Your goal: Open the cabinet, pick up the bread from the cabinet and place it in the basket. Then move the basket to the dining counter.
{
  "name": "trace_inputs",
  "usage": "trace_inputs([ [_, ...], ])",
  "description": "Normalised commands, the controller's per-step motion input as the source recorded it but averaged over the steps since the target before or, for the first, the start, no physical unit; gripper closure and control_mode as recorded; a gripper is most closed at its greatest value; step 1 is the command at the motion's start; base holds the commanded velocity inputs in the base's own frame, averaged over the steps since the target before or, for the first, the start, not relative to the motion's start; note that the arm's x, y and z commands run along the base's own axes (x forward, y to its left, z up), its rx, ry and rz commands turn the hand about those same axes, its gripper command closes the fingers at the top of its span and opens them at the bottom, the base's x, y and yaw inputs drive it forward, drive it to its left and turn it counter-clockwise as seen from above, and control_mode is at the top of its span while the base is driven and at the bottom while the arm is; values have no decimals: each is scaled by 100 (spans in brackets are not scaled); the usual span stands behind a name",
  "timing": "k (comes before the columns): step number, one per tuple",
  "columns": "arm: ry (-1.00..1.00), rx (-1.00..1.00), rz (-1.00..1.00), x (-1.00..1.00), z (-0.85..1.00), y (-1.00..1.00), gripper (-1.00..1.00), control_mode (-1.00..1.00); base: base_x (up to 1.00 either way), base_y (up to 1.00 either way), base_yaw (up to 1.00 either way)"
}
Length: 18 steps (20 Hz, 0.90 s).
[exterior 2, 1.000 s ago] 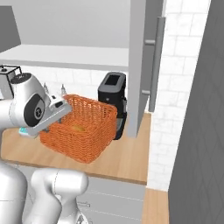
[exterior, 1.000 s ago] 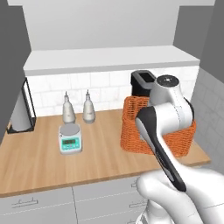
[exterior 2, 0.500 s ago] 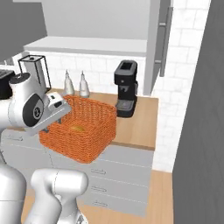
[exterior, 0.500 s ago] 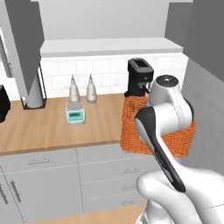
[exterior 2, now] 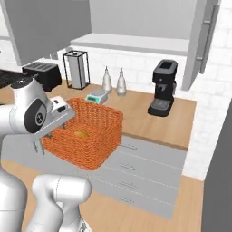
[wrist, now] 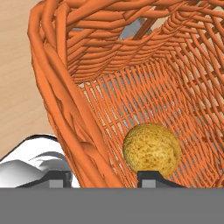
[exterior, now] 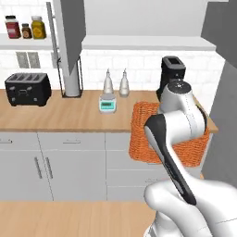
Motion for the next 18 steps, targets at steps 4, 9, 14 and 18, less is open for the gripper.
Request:
trace_inputs([
  [4,0,0,0,0,0,0,100,100,-61,14,60],
  [9,0,0,0,0,0,0,100,100,-59,14,80],
  [14,0,0,0,0,0,0,100,100,-51,19,86],
  [18,0,0,0,0,0,0,100,100,-64,19,82],
])
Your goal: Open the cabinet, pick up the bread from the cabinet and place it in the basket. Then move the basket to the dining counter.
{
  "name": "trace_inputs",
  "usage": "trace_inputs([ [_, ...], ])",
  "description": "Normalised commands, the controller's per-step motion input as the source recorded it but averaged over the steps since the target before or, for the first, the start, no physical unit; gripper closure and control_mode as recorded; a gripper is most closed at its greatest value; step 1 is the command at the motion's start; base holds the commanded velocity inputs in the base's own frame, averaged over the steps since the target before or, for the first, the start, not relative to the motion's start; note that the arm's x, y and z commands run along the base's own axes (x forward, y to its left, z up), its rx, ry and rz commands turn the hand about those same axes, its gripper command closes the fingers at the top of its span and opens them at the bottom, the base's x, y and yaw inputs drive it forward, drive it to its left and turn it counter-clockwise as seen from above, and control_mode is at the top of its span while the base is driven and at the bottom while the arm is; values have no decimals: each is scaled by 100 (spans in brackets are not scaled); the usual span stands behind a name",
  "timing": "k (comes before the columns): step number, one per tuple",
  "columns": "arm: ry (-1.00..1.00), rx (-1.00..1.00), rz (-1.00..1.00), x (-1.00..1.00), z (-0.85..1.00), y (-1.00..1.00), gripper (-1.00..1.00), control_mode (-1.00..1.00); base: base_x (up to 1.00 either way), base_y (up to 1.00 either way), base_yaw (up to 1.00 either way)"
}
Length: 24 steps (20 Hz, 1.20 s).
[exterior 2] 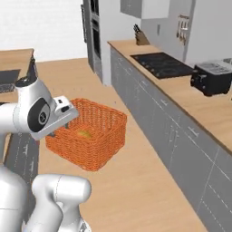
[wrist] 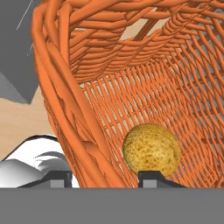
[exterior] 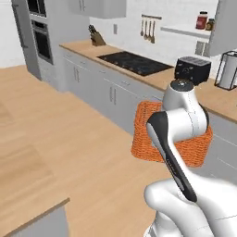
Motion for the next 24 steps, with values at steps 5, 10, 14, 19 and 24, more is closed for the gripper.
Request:
trace_inputs([
  [5,0,0,0,0,0,0,100,100,-72,8,77],
  [10,0,0,0,0,0,0,100,100,-38,37,68],
  [14,0,0,0,0,0,0,100,100,0,79,37],
  [19,0,0,0,0,0,0,100,100,6,80,-4],
  [24,0,0,0,0,0,0,100,100,22,79,-15],
])
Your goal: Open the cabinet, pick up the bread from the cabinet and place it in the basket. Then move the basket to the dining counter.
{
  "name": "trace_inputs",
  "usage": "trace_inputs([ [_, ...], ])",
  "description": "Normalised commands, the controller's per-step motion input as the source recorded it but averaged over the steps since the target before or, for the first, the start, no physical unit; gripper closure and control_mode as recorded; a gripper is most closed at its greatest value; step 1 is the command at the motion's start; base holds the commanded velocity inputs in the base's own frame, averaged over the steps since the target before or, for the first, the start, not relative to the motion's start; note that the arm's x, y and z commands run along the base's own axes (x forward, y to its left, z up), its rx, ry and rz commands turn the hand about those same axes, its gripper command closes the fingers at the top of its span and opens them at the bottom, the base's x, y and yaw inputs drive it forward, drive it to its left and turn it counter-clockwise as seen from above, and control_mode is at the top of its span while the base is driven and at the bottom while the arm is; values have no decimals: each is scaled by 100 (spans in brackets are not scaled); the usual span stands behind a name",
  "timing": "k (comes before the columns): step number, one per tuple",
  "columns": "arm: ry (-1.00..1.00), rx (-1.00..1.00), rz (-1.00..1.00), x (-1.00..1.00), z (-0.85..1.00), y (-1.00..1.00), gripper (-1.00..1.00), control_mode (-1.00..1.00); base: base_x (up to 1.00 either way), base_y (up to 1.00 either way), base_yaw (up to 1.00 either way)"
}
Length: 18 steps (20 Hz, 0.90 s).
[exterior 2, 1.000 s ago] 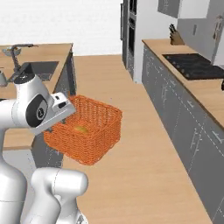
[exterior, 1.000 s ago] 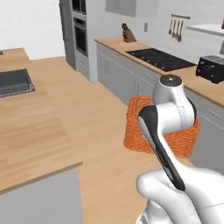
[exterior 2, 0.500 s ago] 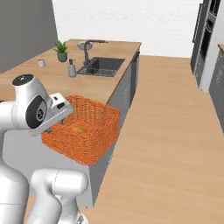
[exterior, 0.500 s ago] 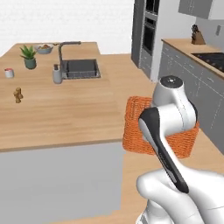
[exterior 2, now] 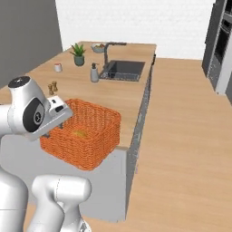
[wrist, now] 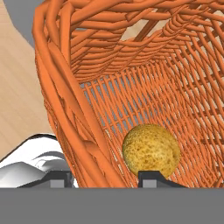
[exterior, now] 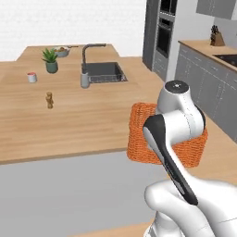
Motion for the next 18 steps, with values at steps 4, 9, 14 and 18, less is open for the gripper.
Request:
trace_inputs([
  [4,0,0,0,0,0,0,100,100,32,84,-21],
  [9,0,0,0,0,0,0,100,100,43,75,-27],
  [14,0,0,0,0,0,0,100,100,43,61,-24],
  [18,0,0,0,0,0,0,100,100,48,53,-19],
])
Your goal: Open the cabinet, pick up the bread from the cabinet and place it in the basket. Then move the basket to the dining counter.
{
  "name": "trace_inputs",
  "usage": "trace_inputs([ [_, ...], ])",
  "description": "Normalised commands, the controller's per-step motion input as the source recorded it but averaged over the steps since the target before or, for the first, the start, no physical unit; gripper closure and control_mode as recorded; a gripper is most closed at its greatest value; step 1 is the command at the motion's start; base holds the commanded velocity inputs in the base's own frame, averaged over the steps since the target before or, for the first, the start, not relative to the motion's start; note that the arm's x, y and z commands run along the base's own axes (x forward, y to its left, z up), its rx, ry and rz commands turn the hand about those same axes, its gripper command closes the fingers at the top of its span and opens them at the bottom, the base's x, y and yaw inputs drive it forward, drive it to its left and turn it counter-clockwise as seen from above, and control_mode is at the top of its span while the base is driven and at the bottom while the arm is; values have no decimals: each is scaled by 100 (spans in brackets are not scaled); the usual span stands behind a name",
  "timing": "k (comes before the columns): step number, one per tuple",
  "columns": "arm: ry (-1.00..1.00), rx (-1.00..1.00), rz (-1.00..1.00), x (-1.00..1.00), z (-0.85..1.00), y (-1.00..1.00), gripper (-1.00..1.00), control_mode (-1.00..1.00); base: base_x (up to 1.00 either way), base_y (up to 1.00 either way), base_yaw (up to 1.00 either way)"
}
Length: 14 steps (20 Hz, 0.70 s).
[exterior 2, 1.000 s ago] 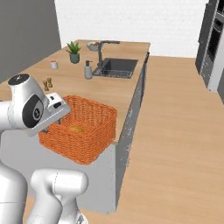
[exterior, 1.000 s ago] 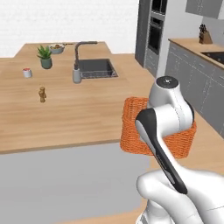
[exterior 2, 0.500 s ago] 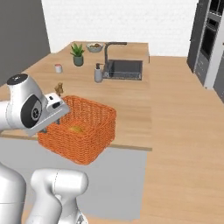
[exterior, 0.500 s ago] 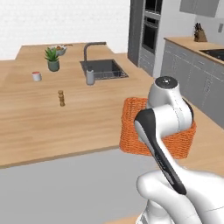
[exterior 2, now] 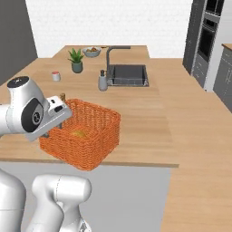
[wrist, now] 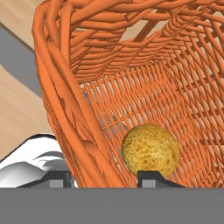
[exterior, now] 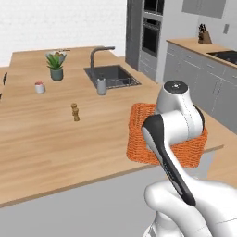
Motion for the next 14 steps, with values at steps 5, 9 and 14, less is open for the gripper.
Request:
trace_inputs([
  [5,0,0,0,0,0,0,100,100,44,39,-11],
  [9,0,0,0,0,0,0,100,100,30,23,-4],
  [14,0,0,0,89,0,22,100,-100,0,0,0],
])
